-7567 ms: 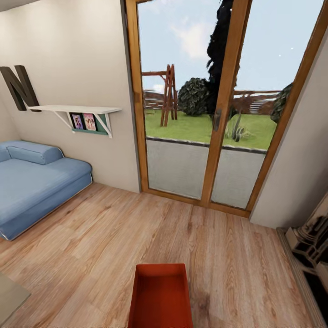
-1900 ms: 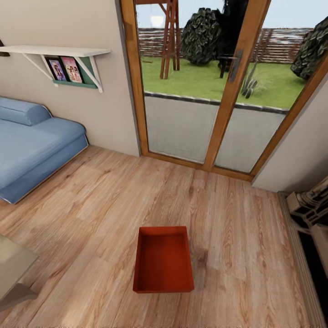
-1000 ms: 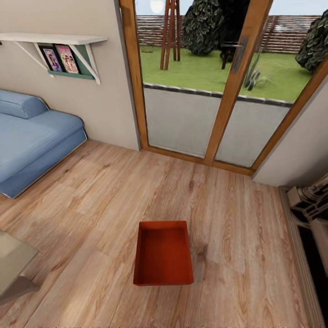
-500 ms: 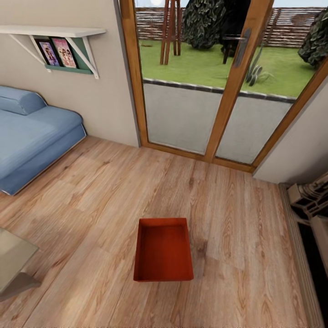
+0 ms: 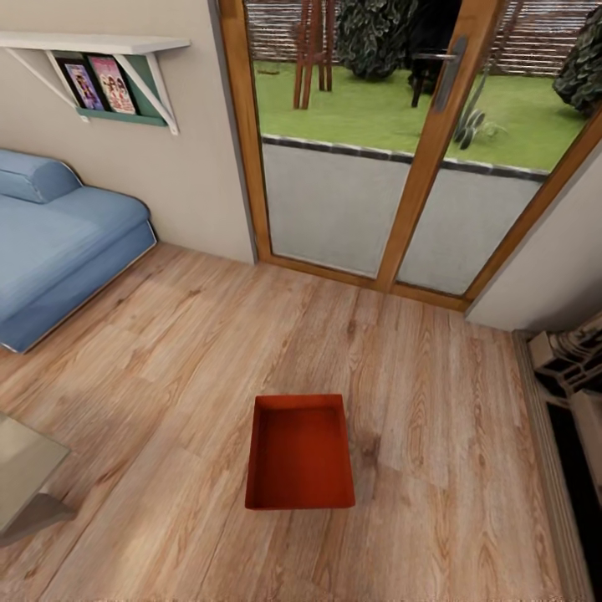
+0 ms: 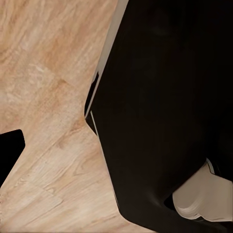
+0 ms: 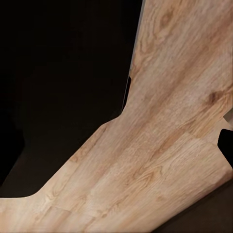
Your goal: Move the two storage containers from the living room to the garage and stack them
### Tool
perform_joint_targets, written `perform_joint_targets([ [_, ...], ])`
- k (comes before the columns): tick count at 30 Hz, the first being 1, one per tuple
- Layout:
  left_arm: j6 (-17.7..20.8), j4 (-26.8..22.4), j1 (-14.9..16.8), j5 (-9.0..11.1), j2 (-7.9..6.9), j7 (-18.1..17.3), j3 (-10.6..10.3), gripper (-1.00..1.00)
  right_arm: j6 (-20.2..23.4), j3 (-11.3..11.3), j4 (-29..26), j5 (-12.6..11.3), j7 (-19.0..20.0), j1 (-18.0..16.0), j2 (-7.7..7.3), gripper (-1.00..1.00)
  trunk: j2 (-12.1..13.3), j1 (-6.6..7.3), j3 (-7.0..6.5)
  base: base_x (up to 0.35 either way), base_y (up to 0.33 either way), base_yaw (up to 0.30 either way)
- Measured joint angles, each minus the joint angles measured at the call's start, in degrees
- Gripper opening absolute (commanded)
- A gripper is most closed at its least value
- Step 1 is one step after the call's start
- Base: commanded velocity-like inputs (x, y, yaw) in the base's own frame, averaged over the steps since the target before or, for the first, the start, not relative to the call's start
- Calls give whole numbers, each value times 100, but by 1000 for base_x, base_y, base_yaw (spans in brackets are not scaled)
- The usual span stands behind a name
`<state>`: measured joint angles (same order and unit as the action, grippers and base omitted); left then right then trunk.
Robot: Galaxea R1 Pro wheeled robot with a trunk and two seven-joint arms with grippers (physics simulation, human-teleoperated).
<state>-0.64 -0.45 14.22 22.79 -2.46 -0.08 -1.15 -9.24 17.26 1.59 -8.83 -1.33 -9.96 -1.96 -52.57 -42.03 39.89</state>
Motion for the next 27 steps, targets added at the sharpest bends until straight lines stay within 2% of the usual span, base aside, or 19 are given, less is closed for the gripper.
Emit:
perform_joint_targets([
  [27, 0, 0, 0, 0, 0, 0, 2, 100, 13, 9, 0, 0, 5, 0, 7, 100, 0, 0, 254, 0, 0, 0],
])
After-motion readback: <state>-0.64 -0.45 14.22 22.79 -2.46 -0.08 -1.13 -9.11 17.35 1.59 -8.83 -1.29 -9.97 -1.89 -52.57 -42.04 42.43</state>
